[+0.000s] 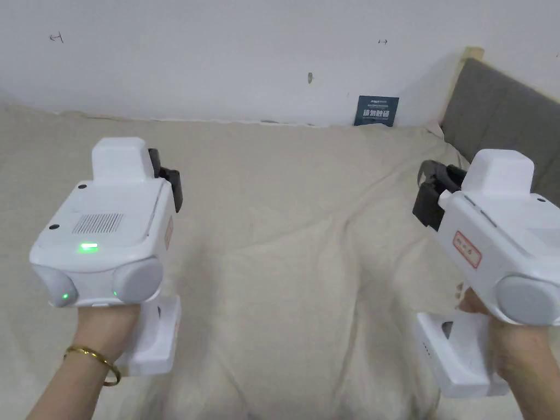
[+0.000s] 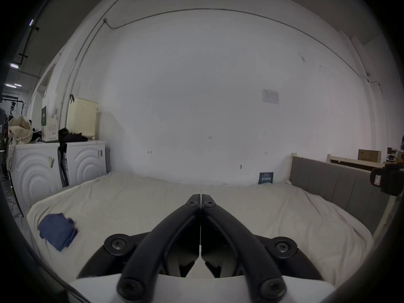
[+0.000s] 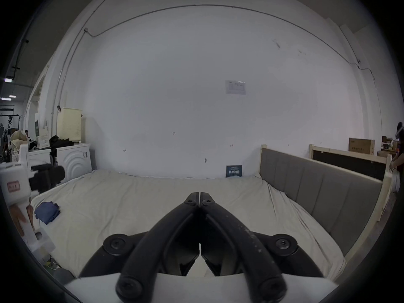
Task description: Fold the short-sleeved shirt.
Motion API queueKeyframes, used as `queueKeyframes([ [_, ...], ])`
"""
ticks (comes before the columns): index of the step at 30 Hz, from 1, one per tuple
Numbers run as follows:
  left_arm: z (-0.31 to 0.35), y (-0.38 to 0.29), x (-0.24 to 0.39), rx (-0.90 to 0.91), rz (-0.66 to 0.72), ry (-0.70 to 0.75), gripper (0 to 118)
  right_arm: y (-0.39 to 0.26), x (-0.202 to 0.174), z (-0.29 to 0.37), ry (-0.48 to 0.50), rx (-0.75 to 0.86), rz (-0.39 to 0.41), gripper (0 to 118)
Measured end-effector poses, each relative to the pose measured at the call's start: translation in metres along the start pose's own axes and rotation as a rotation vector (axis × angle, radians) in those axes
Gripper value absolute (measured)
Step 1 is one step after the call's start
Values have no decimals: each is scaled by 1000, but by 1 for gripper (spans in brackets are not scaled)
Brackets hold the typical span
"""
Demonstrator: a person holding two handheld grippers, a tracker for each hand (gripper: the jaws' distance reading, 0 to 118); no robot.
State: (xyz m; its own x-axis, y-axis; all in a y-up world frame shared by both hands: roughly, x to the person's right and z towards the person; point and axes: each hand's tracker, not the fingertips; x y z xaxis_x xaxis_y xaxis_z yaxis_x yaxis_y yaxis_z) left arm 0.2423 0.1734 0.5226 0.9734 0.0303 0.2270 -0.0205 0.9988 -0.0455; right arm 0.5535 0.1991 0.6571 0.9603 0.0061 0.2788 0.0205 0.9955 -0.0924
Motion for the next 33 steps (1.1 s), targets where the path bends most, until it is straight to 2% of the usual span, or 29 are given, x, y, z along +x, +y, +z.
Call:
queueKeyframes([
  [4,17,-24,-1,-24,-67,-9,0,-24,-5,3,16,-49,-27,2],
  [10,29,-41,-10,-76,-15,19,0,-49,-16,8,39,-107,-17,2],
  [30,30,-48,-7,-91,-37,18,1,-47,-24,7,67,-115,-36,2],
  [31,30,-48,-6,-92,-37,15,7,-47,-24,7,65,-114,-38,4],
  [33,31,-48,-5,-85,-36,17,46,-46,-23,7,66,-108,-41,16],
])
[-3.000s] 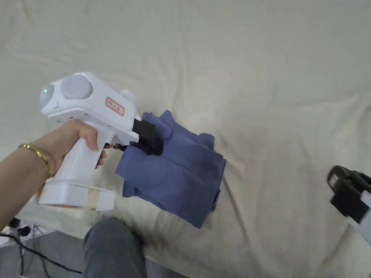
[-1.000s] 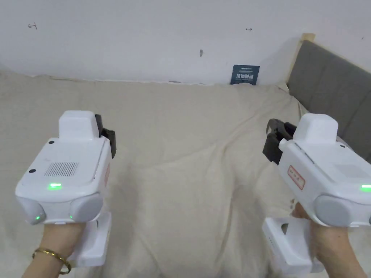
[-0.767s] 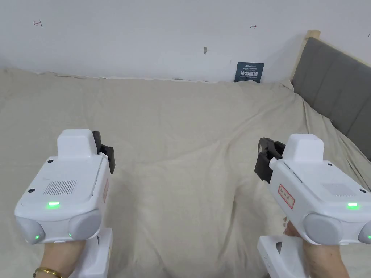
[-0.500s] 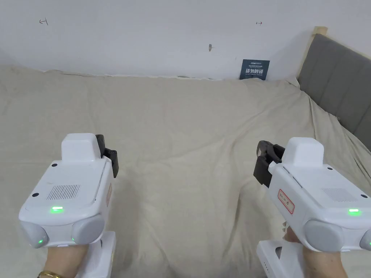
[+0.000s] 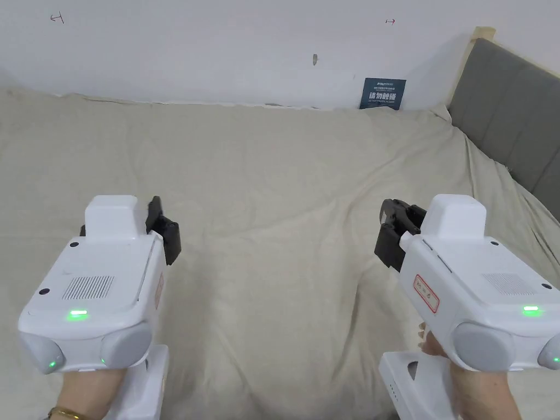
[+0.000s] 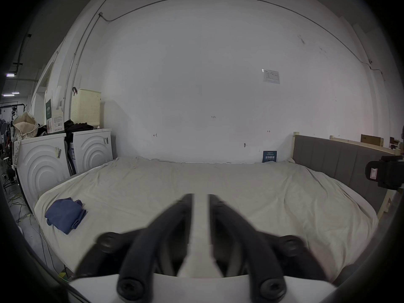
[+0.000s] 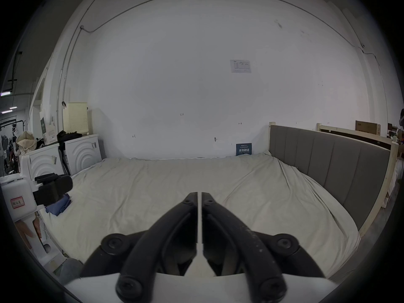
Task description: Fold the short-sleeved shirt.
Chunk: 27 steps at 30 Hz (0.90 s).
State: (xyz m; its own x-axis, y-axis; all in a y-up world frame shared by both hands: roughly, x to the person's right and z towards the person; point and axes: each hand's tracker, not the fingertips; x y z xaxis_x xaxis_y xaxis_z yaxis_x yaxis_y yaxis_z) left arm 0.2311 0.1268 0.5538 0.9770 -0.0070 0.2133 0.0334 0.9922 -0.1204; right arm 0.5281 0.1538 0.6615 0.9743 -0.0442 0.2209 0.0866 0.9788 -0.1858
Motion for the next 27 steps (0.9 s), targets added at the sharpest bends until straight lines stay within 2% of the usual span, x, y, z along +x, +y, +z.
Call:
queueKeyframes([
  [1,0,0,0,0,2,0,69,0,0,0,4,-2,-1,28],
  [2,-2,0,1,-2,4,0,98,1,0,0,5,-5,2,57],
  [3,-2,0,1,-3,9,1,114,1,0,0,9,-5,8,83],
  [4,-3,0,-1,1,19,3,118,1,0,0,9,-6,14,106],
  [5,-3,0,-1,7,24,2,118,0,-1,0,6,-5,18,118],
  [10,0,4,4,26,2,13,118,1,-4,3,0,14,41,118],
  [27,-2,3,0,20,-2,-1,118,4,-5,2,1,15,44,118],
])
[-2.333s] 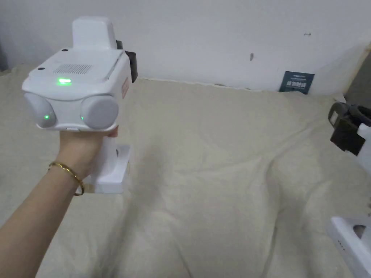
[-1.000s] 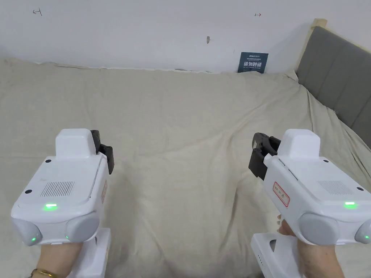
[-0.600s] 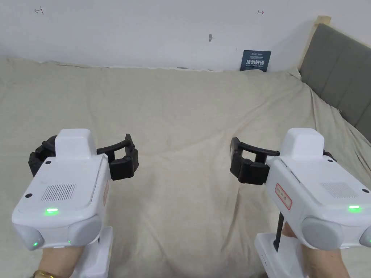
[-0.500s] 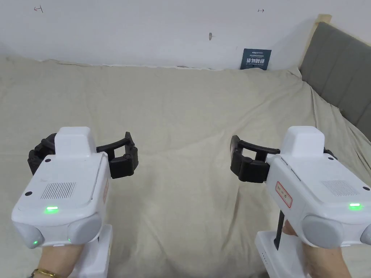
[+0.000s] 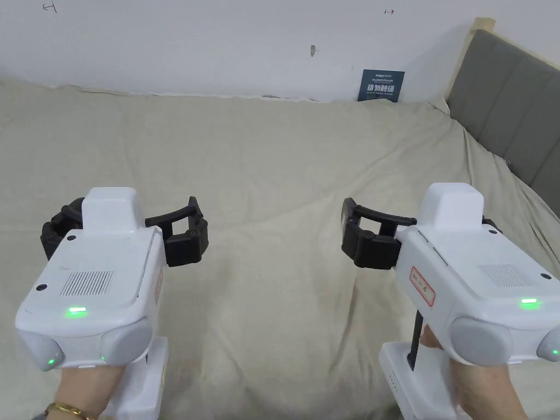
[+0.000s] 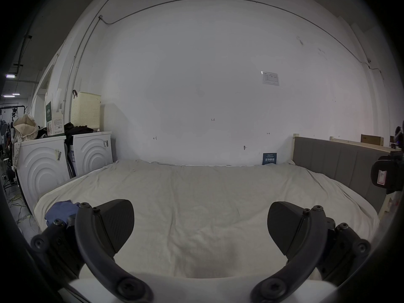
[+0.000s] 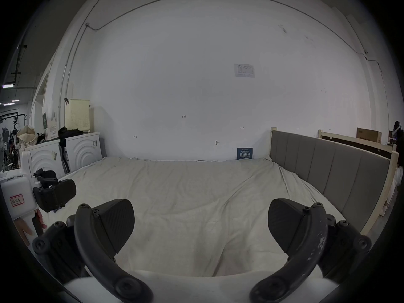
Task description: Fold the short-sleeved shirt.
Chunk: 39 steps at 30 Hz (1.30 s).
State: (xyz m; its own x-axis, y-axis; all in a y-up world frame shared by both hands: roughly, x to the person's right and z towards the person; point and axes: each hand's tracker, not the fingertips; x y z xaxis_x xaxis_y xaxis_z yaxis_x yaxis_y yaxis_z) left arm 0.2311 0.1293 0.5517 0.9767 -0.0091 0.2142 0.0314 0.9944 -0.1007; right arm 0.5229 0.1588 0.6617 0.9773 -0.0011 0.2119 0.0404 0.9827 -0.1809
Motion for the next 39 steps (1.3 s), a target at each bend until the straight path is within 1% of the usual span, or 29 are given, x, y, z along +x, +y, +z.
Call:
queueKeyframes([
  [4,-1,0,-1,-4,3,-11,118,0,-1,0,-5,1,11,118],
  [17,0,-2,-1,5,-11,-6,118,2,1,0,-2,5,-5,118],
  [39,-1,-6,2,-3,-24,-12,118,-2,0,-1,0,-7,2,118],
])
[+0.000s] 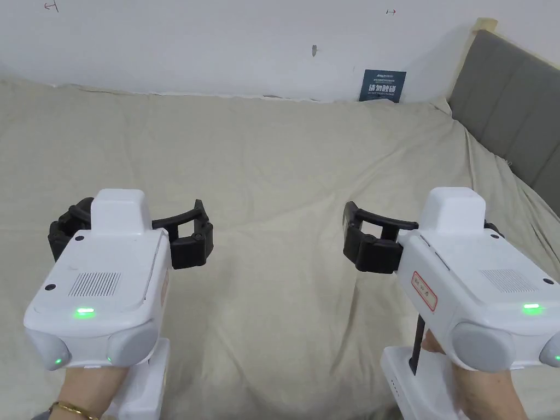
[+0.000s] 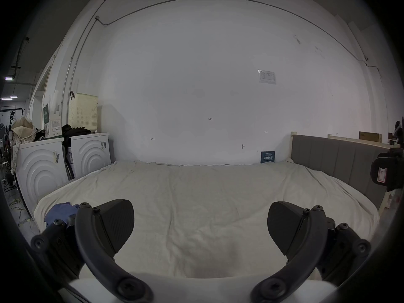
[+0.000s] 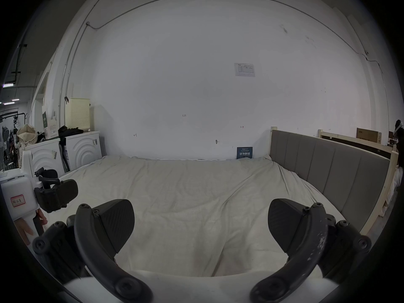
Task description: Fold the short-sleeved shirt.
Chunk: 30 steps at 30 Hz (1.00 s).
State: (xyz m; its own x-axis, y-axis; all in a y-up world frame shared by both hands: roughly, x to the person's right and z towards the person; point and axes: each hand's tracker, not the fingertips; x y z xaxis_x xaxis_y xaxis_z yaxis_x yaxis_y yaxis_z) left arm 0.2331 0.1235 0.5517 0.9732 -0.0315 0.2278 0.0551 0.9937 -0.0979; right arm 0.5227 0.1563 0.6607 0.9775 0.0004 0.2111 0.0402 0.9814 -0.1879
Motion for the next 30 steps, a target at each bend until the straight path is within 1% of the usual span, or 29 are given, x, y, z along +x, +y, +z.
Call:
queueKeyframes([
  [8,0,1,1,2,-1,0,118,-1,-2,0,-4,4,10,118],
  [26,-2,4,5,4,-20,-8,118,2,-2,0,-8,7,7,118],
  [30,-2,4,6,6,-29,-6,118,2,-2,0,-16,9,17,118],
])
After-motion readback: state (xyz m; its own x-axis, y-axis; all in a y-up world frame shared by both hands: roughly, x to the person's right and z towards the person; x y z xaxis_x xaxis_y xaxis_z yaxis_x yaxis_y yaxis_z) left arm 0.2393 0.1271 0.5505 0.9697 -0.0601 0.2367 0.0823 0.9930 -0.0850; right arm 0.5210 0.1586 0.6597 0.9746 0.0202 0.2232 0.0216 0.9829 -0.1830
